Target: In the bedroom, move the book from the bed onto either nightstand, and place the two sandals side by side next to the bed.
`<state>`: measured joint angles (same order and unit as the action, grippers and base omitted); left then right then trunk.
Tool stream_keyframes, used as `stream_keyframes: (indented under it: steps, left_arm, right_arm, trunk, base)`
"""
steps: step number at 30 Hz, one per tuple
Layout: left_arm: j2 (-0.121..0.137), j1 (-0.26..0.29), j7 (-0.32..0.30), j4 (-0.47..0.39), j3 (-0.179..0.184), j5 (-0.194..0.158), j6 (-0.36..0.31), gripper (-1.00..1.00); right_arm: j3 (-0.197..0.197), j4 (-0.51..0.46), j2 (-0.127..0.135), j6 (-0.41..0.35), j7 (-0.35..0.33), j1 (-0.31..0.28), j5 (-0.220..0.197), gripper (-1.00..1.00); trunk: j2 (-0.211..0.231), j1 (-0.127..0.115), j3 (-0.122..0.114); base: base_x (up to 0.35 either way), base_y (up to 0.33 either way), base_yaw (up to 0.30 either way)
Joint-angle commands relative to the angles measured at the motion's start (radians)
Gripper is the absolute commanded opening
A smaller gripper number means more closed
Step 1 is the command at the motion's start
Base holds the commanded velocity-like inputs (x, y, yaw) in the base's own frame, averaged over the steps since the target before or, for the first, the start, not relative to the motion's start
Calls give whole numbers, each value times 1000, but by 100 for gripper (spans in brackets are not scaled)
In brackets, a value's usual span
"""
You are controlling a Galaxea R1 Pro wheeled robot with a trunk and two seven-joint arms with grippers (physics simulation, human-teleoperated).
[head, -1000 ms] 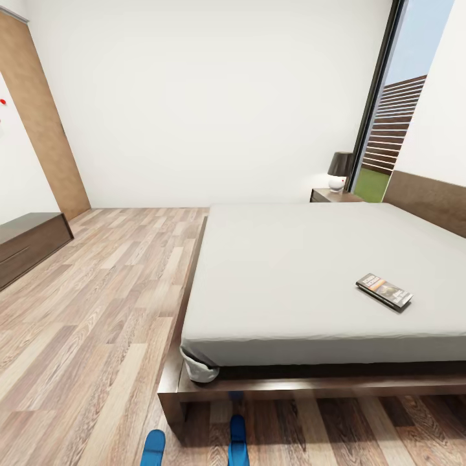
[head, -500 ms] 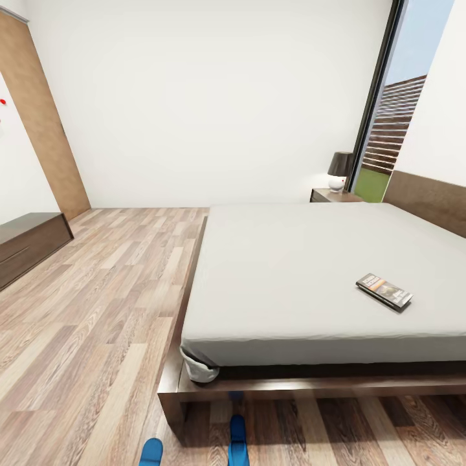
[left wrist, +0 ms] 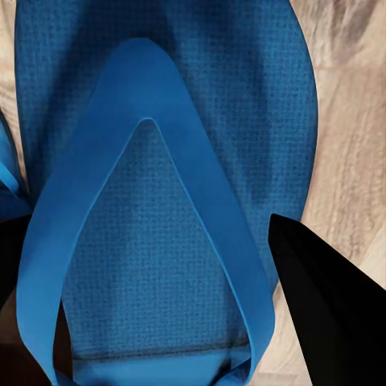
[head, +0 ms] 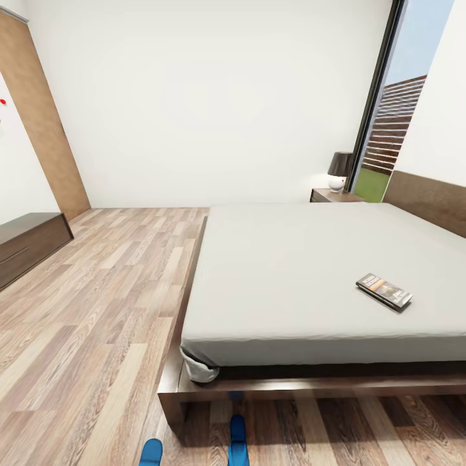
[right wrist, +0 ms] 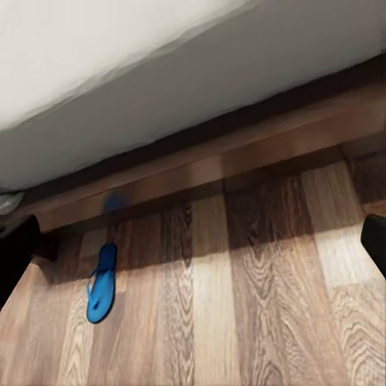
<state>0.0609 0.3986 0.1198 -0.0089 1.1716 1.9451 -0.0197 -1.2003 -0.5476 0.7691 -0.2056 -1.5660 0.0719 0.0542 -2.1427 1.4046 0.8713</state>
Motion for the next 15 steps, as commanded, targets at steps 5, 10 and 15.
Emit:
stream_keyframes:
  steps: [5, 10, 15]
  left_arm:
    - [0, 0, 3, 0, -3, 10, -3, -100]
    - [0, 0, 3, 0, -3, 11, -3, -100]
    - [0, 0, 3, 0, -3, 11, -3, -100]
  right_arm:
    - [9, -2, 4, -22, -5, -29, 5, 100]
    - [61, -1, 4, -25, -5, -63, 5, 100]
    - [99, 0, 0, -27, -5, -78, 6, 100]
  trunk:
    - [0, 0, 1]
    - [0, 0, 1]
    - [0, 0, 1]
  base:
    - [0, 0, 0]
    - [0, 0, 0]
    - [0, 0, 0]
